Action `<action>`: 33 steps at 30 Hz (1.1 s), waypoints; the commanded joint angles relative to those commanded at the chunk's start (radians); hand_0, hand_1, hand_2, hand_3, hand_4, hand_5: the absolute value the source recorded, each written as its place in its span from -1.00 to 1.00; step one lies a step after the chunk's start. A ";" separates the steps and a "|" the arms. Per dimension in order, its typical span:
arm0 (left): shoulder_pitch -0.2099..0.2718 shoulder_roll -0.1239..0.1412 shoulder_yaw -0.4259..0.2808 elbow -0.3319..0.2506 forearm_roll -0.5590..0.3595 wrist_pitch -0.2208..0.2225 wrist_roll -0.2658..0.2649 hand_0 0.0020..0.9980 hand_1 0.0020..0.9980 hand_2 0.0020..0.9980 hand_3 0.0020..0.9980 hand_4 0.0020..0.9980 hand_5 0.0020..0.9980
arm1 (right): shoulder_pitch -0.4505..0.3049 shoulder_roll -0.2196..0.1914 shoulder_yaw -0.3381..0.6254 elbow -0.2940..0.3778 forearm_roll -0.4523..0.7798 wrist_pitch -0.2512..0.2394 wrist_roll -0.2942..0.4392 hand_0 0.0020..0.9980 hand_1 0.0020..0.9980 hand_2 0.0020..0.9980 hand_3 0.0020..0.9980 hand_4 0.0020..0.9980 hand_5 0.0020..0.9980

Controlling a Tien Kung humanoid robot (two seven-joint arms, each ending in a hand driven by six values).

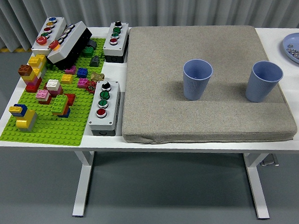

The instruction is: Pick cup pour cup place

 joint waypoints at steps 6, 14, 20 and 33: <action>0.000 0.000 -0.002 0.000 0.001 0.001 0.000 0.68 0.63 0.77 0.57 0.25 1.00 | -0.003 -0.003 0.001 0.004 0.000 0.004 0.002 0.87 0.63 0.70 0.66 0.60 1.00; 0.001 -0.001 -0.001 0.000 0.001 0.000 0.000 0.68 0.63 0.77 0.57 0.25 1.00 | -0.008 -0.002 -0.002 0.005 0.001 0.009 0.001 0.88 0.64 0.70 0.66 0.59 1.00; 0.002 -0.001 0.000 0.000 -0.001 0.001 0.001 0.68 0.63 0.77 0.57 0.25 1.00 | -0.008 0.008 0.004 0.003 -0.004 0.006 0.005 0.88 0.64 0.71 0.66 0.59 1.00; 0.009 -0.001 0.007 0.000 -0.008 0.001 0.001 0.68 0.63 0.77 0.57 0.25 1.00 | -0.014 0.008 -0.005 0.007 -0.001 0.010 0.007 0.89 0.65 0.70 0.67 0.59 1.00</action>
